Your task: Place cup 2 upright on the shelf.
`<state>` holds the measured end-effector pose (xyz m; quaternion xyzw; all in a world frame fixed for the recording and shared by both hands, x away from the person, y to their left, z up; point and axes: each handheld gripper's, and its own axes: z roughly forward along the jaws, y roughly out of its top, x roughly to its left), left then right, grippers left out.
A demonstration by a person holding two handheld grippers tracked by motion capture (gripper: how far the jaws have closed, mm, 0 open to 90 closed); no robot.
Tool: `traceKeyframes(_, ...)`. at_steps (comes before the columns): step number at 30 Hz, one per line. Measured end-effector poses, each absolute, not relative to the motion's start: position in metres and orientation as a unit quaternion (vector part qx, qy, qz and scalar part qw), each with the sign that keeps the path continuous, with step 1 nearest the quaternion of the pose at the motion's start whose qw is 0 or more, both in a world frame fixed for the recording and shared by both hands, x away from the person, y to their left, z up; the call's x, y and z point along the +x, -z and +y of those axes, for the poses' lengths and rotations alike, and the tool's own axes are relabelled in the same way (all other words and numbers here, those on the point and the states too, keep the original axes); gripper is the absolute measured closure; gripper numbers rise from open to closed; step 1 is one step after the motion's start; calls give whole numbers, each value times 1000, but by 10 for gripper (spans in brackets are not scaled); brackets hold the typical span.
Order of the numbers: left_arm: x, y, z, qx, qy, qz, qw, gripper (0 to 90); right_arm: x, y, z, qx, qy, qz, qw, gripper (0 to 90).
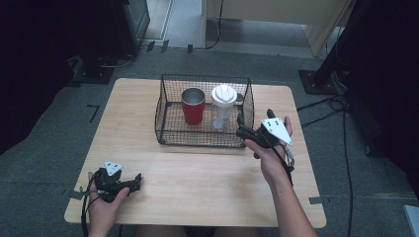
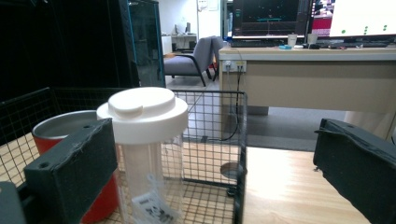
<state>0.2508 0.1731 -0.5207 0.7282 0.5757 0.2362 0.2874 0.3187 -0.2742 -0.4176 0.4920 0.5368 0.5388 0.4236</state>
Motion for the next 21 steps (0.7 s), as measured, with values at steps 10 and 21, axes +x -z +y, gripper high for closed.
traceKeyframes(10,251,521,173,728,-236,575,287,1,299,428,-293,492,-535,538,427,0)
traceKeyframes(21,251,521,173,728,-236,576,287,1,284,444,-309,502,-528,537,425,0)
